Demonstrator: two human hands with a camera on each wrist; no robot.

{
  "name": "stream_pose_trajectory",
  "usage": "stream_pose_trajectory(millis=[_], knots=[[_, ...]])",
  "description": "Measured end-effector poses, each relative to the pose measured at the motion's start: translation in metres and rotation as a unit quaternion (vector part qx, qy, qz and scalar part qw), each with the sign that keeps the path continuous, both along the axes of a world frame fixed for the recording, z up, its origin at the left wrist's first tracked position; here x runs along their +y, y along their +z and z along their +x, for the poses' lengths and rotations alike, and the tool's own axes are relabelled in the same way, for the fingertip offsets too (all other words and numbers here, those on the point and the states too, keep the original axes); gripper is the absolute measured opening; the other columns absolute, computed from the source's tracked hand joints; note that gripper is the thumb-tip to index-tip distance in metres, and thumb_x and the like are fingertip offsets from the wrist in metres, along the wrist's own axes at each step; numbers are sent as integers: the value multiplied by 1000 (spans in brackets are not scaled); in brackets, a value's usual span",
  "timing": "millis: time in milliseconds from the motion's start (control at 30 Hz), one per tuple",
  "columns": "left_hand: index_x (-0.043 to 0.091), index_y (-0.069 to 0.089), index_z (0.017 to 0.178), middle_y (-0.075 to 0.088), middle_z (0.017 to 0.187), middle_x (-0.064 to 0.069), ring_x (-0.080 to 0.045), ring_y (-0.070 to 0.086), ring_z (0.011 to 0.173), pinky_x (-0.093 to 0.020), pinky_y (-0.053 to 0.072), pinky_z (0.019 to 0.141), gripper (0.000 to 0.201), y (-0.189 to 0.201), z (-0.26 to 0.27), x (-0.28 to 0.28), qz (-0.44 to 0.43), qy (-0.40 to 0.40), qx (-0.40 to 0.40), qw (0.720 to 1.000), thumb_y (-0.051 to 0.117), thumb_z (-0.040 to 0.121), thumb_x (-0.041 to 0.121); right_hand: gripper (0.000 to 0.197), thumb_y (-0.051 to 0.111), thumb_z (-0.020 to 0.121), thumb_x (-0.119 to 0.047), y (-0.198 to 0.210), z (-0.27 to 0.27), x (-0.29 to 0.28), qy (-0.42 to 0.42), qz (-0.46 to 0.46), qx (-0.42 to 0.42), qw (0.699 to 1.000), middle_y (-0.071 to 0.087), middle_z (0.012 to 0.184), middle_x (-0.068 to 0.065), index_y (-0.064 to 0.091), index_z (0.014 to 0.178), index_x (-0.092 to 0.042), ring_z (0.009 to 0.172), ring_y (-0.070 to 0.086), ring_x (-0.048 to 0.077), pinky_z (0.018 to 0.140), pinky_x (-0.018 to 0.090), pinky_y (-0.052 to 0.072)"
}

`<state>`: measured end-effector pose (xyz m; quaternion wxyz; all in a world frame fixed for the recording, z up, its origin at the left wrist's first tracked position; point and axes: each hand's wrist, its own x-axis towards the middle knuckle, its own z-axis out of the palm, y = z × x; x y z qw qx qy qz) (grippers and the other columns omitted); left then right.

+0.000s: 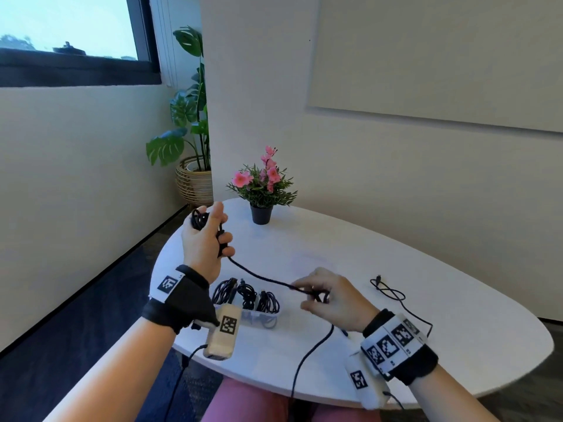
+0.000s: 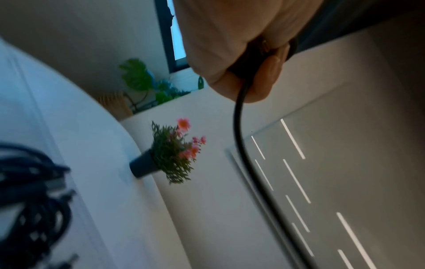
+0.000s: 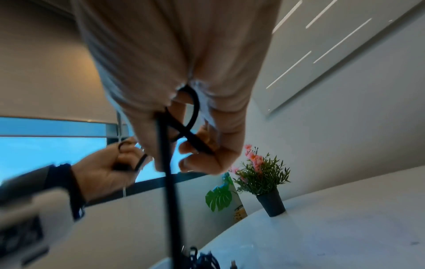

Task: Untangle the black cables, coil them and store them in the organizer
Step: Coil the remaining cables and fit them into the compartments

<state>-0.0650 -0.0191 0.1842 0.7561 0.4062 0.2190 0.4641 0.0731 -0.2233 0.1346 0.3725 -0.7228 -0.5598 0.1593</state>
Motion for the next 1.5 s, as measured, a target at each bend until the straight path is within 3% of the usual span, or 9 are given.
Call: stream_pose_trajectory(millis=[167, 267, 467, 667, 800, 1033, 1133, 1267, 1500], knots=[[20, 49, 110, 60, 72, 1, -10, 49, 50, -24, 40, 43, 60, -6, 1, -1, 229, 38, 195, 953, 86, 63, 23, 27, 57, 89, 2, 21, 9, 0, -55, 81, 141, 985, 68, 93, 2, 56, 108, -17, 72, 61, 15, 62, 22, 47], [21, 56, 93, 64, 69, 6, -5, 59, 65, -16, 46, 64, 50, -7, 3, -1, 420, 81, 314, 848, 84, 60, 45, 11, 49, 93, 5, 38, 7, 1, -65, 154, 207, 964, 72, 74, 5, 57, 100, 3, 49, 52, 13, 46, 19, 35], [15, 64, 95, 62, 71, 8, -1, 56, 60, -18, 41, 55, 77, -25, 14, -8, 627, -106, 407, 655, 39, 68, 83, 23, 41, 98, 0, 55, -7, 8, -48, 204, 220, 953, 66, 68, 13, 60, 95, 13, 39, 27, 13, 40, 20, 21], [9, 68, 94, 67, 70, -3, -2, 56, 56, -13, 40, 53, 54, -26, -3, -31, 531, -266, 235, 770, 42, 77, 53, 26, 38, 101, -5, 57, 3, 15, -110, 182, 317, 924, 58, 62, 9, 58, 98, 11, 41, 26, 7, 38, 16, 21], [23, 67, 88, 67, 71, 7, -2, 60, 62, -23, 51, 62, 37, -26, -3, -49, 562, -297, 323, 701, 77, 66, 51, 25, 36, 101, -4, 55, 4, 18, -109, 176, 349, 914, 55, 64, 17, 57, 97, 9, 41, 25, 9, 39, 16, 20], [16, 59, 74, 44, 51, -2, -15, 41, 37, -20, 38, 41, 28, -16, -11, -35, 241, -304, 28, 921, 77, 66, 36, 29, 69, 72, -33, 52, 21, 5, -73, 111, 327, 935, 43, 47, -4, 69, 88, -8, 40, 29, 9, 39, 13, 16], [20, 55, 65, 37, 50, 4, -13, 38, 35, -20, 38, 42, 35, -13, -13, -31, 209, -277, -21, 937, 74, 72, 48, 25, 64, 76, -35, 47, 17, 5, -74, 123, 338, 930, 33, 43, -4, 69, 69, -11, 39, 21, 10, 41, 14, 13], [22, 45, 53, 28, 42, 7, -8, 26, 31, -15, 28, 36, 30, -7, -17, -27, 113, -203, -50, 971, 51, 82, 21, 32, 62, 78, -34, 50, 16, 6, -108, 157, 313, 931, 29, 39, -2, 61, 63, -6, 36, 16, 10, 39, 13, 15], [21, 41, 49, 28, 41, 8, -9, 21, 33, -18, 19, 40, 37, 12, -27, -22, 126, -123, -51, 983, 52, 84, 14, 45, 55, 90, -37, 49, 22, 2, -133, 97, 92, 982, 26, 39, -7, 53, 50, -18, 36, 19, 8, 43, 17, 23]])
